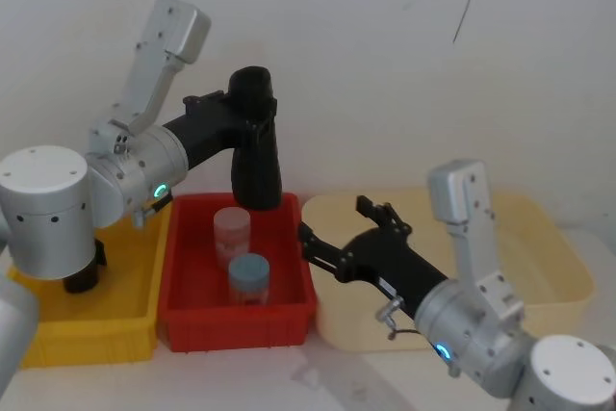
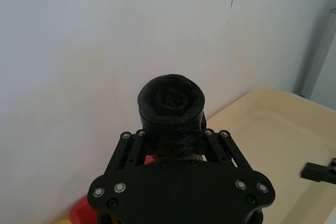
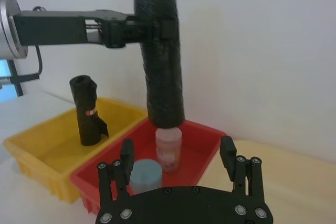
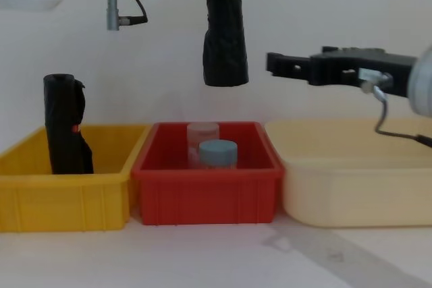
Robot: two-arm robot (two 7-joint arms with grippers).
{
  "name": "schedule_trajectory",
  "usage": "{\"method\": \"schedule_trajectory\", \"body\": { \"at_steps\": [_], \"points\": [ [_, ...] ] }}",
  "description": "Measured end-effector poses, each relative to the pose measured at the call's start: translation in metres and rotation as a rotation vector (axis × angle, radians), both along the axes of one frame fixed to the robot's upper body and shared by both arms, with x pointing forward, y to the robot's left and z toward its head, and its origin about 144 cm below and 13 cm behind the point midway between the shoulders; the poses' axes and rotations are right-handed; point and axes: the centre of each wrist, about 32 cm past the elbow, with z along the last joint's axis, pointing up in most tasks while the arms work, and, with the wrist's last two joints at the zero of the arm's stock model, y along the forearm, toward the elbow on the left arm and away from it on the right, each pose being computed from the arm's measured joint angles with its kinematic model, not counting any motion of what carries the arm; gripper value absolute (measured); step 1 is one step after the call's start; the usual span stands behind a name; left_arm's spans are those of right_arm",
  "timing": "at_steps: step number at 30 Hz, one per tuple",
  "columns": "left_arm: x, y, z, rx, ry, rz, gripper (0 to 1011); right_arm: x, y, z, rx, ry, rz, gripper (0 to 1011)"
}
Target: Pick up the garbage bag with the one hand and transfer it to the other hand.
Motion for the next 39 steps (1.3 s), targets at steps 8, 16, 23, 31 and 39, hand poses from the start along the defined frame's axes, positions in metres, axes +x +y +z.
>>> {"method": "schedule_trajectory", "body": {
  "at_steps": [8, 16, 23, 31, 39],
  "points": [
    [0.0, -0.001, 0.0, 0.0, 0.001, -0.001, 404, 0.017, 0.019, 0.012, -0.029, -0.013, 0.037, 1000],
    [0.0, -0.001, 0.0, 0.001, 0.002, -0.002, 404, 0.025, 0.035, 0.022, -0.054, -0.019, 0.061, 1000],
    [0.0, -0.001, 0.0, 0.001, 0.002, -0.002, 404, 0.028, 0.047, 0.033, -0.069, -0.023, 0.08, 1000],
    [0.0, -0.001, 0.0, 0.0, 0.002, -0.002, 404, 0.035, 0.06, 0.031, -0.082, -0.023, 0.093, 1000],
    [0.0, -0.001, 0.0, 0.0, 0.002, -0.002, 404, 0.045, 0.069, 0.024, -0.092, -0.018, 0.077, 1000]
  ]
}}
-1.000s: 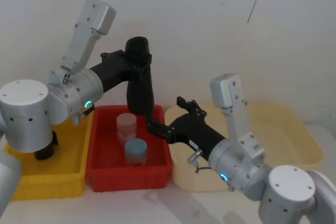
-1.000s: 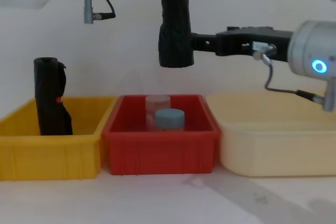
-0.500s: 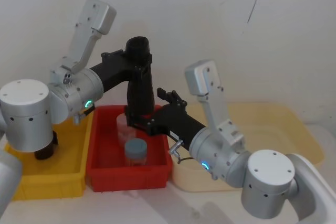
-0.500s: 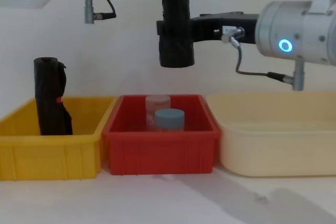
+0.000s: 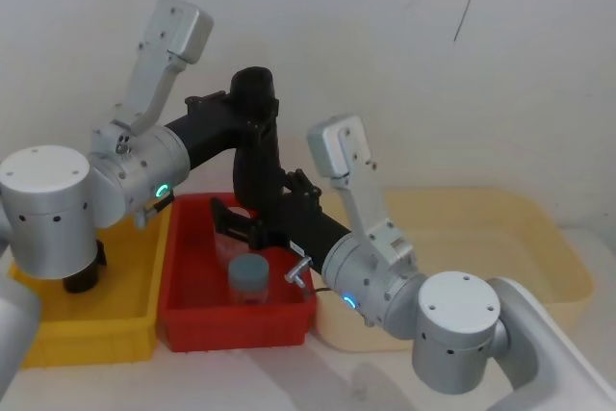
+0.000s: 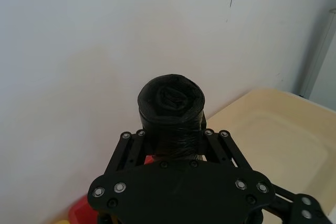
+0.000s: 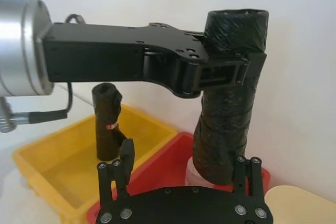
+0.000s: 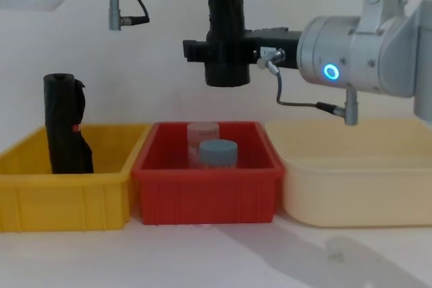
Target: Pick up the garbage bag with the one hand and transfer it to the other hand.
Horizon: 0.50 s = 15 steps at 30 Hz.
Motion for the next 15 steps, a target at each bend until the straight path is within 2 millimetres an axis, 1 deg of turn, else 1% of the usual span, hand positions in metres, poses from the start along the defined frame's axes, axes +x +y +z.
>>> {"method": "schedule_trajectory", "body": {
  "at_steps": [15],
  "points": [
    [0.0, 0.0, 0.0, 0.0, 0.0, 0.0, 404, 0.013, 0.003, -0.009, -0.005, 0.006, -0.055, 1000]
  ]
}}
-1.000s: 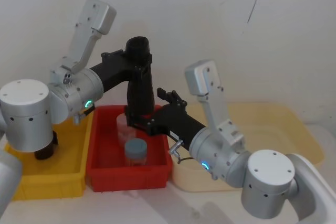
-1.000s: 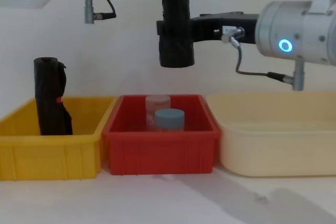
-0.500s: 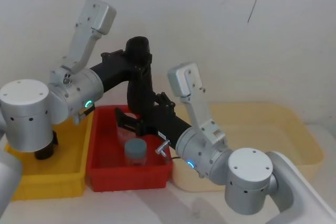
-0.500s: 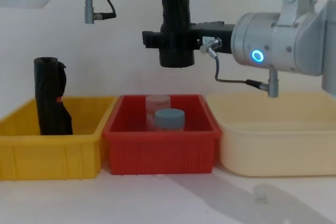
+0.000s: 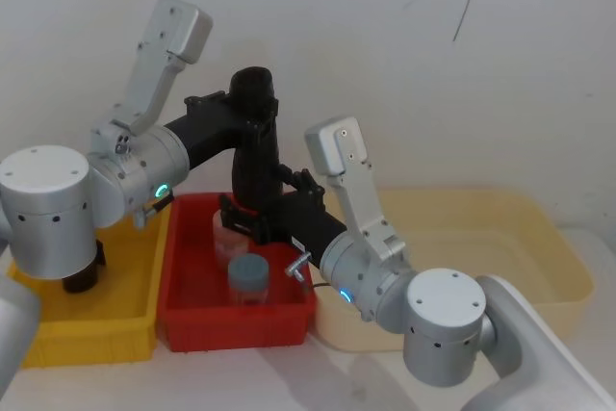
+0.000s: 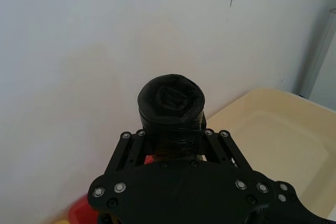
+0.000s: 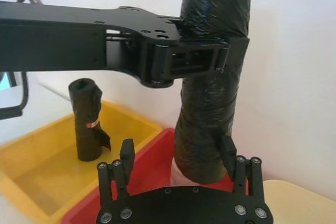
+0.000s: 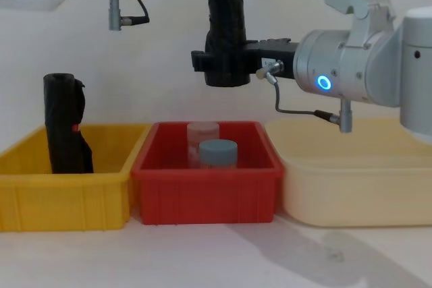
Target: Pick up the garbage bag with the one hand and transfer it to the other hand.
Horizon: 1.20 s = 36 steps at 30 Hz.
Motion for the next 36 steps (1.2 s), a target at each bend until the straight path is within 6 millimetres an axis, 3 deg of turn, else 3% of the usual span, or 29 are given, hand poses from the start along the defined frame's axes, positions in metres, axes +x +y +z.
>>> {"method": "schedule_trajectory", "body": {
  "at_steps": [30, 36],
  "points": [
    [0.0, 0.0, 0.0, 0.0, 0.0, 0.0, 404, 0.026, 0.008, 0.003, 0.038, -0.007, -0.036, 1000],
    [0.0, 0.0, 0.0, 0.0, 0.0, 0.0, 404, 0.029, 0.009, 0.003, 0.044, -0.007, -0.037, 865]
  ]
}}
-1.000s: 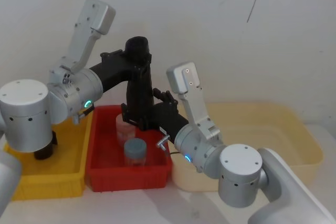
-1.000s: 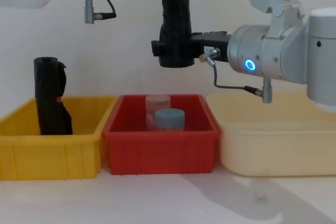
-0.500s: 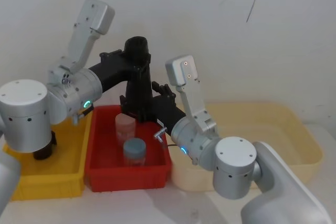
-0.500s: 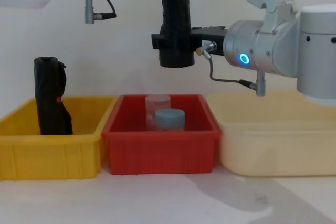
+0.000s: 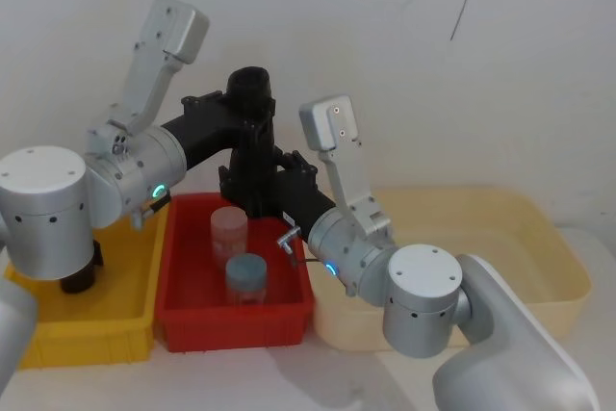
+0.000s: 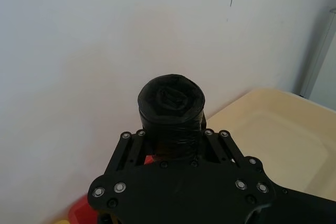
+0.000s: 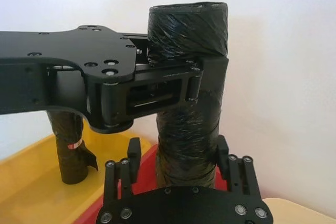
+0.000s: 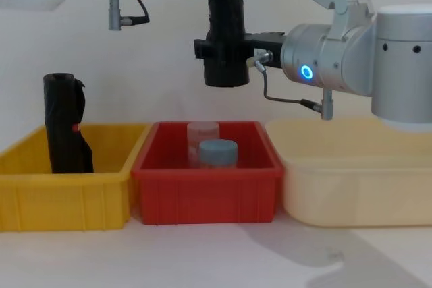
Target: Pick up the garbage bag with the one hand and transfer it to the other hand.
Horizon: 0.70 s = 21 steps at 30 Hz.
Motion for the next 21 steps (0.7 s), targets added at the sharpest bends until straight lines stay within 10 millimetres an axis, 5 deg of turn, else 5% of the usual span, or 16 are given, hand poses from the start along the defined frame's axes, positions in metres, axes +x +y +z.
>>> {"method": "schedule_trajectory", "body": {
  "at_steps": [11, 17, 21],
  "points": [
    [0.0, 0.0, 0.0, 0.0, 0.0, 0.0, 404, 0.0019, 0.0011, 0.0002, 0.005, 0.001, 0.0, 548],
    [0.0, 0.0, 0.0, 0.0, 0.0, 0.0, 404, 0.0022, 0.0014, 0.0002, 0.006, 0.001, 0.0, 519],
    [0.0, -0.0001, 0.0, 0.0, 0.0, -0.001, 536, 0.0023, 0.0012, 0.0004, 0.007, 0.001, 0.001, 519]
  ]
}}
